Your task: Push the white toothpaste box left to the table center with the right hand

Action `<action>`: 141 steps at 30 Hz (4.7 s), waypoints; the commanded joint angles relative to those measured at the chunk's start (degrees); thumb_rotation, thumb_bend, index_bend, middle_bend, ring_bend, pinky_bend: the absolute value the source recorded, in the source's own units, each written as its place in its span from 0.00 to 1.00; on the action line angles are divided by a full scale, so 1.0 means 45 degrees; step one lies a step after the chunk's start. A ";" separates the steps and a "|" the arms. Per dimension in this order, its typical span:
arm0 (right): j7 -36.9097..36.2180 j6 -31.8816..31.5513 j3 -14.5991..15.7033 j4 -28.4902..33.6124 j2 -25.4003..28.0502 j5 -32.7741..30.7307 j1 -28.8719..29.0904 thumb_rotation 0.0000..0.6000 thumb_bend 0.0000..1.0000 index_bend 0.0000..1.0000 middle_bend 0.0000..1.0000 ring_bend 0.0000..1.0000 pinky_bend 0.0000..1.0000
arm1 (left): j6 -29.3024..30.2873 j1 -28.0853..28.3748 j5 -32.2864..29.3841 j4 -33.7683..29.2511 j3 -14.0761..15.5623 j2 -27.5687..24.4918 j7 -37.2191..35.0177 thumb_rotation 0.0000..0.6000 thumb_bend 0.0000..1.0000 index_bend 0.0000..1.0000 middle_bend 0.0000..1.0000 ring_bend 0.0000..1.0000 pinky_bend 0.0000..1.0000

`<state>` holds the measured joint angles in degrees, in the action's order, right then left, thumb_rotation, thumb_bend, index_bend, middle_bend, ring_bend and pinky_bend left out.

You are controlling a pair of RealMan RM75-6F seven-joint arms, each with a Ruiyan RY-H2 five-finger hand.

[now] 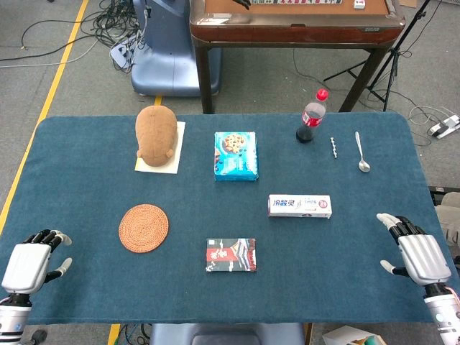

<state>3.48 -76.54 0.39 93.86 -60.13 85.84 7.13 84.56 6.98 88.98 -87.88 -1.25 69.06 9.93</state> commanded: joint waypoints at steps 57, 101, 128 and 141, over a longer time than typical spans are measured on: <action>0.2476 0.5310 -0.1518 -0.3596 -0.4092 -0.5534 0.3343 1.00 0.81 0.22 1.00 1.00 1.00 | 0.0029 -0.0174 -0.0385 -0.0035 -0.0021 -0.0314 -0.0608 1.00 0.25 0.47 0.42 0.33 0.44; 0.3148 0.5645 -0.1561 -0.3186 -0.5965 -0.5340 0.5115 1.00 0.81 0.22 1.00 1.00 1.00 | -0.0234 -0.0226 -0.1231 0.0068 -0.0311 -0.0478 -0.0888 1.00 0.25 0.46 0.42 0.33 0.44; 0.3974 0.6294 -0.1798 -0.3499 -0.7612 -0.5549 0.6787 1.00 0.81 0.22 1.00 1.00 1.00 | -0.0229 -0.0281 -0.1560 0.0113 -0.0446 -0.0513 -0.0680 1.00 0.25 0.47 0.43 0.33 0.44; 0.4504 0.3922 -0.0845 -0.0553 -0.4287 -0.4345 0.5368 1.00 0.32 0.28 0.67 0.73 0.84 | -0.0288 -0.0259 -0.1543 0.0039 -0.0399 -0.0480 -0.0405 1.00 0.25 0.47 0.43 0.33 0.44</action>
<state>22.52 -55.59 -4.73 87.64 -83.33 65.06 33.57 83.28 5.79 82.00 -87.68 -3.06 66.85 8.02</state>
